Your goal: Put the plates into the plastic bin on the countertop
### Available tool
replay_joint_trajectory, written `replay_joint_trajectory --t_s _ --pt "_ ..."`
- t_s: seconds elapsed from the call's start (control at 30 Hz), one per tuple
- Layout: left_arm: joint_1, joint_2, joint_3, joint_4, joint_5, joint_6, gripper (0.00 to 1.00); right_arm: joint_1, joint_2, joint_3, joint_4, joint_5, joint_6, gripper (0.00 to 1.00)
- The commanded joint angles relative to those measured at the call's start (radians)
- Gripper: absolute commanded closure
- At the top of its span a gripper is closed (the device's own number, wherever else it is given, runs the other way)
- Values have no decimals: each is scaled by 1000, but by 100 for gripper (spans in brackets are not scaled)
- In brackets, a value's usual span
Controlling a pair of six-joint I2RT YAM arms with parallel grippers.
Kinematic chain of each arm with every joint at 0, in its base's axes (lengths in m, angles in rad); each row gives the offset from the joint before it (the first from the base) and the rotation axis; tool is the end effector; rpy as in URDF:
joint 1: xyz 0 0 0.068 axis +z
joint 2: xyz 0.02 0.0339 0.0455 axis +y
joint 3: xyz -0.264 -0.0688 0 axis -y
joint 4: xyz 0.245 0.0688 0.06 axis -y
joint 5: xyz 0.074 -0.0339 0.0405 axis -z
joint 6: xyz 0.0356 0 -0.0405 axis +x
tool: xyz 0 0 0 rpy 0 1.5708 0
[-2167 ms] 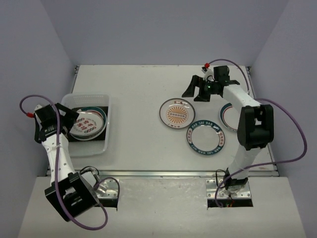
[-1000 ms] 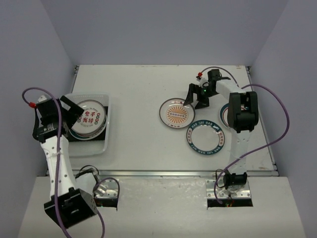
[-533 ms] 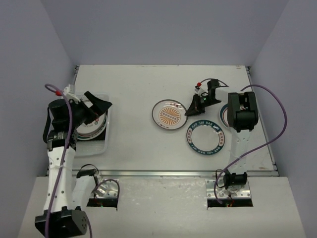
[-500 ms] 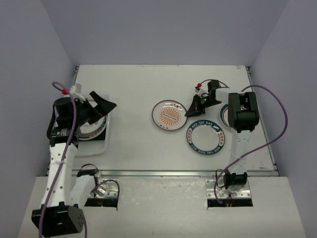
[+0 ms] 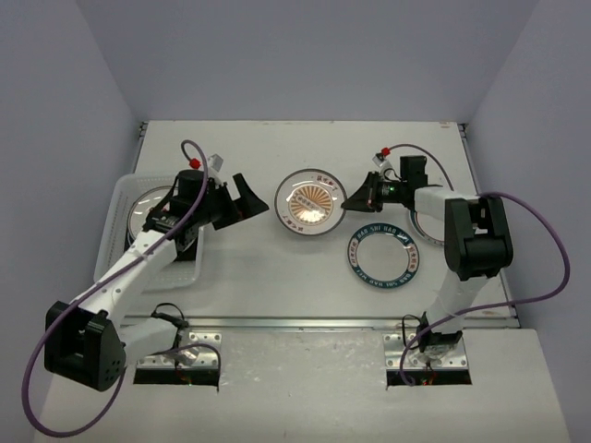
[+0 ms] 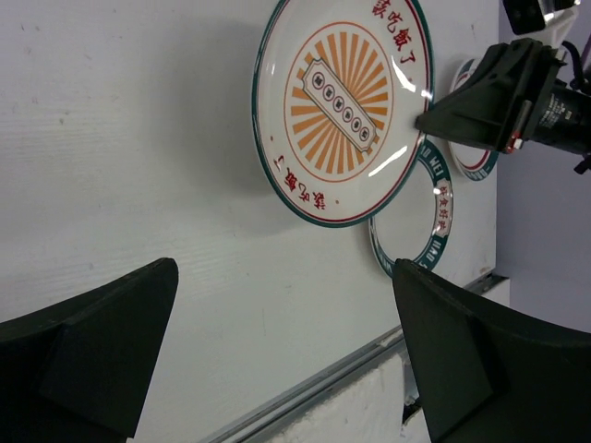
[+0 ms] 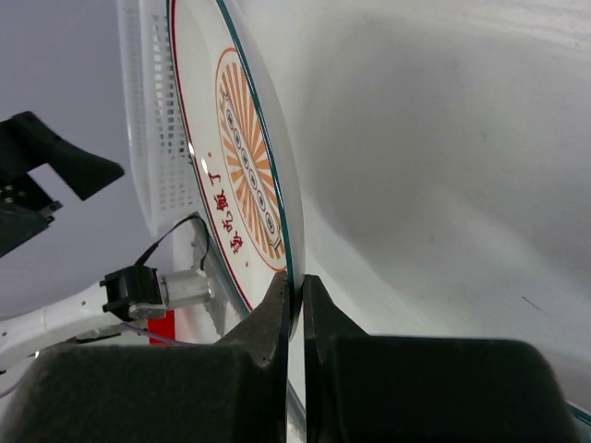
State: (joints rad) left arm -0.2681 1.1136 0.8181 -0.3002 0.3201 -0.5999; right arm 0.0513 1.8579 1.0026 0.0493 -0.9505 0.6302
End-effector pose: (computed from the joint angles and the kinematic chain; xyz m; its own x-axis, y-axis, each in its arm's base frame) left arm 0.2328 -0.0756 0.2760 -0.7303 -0.3551 -0.5835 0.1094 0.7824 -0.6130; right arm 0.3644 0.0477 0.1528 -0.9313 0.2952 -0.2134 -0.0540 0.4675 0.8824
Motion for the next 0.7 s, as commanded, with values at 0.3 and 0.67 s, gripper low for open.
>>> replay_joint_trajectory --t_s 0.3,0.67 --pt "-76 243 -6 337 24 -58 7 42 -173 -107 329 -209 233 100" --pt "-83 243 26 382 22 -92 100 87 -183 -159 414 -217 275 100"
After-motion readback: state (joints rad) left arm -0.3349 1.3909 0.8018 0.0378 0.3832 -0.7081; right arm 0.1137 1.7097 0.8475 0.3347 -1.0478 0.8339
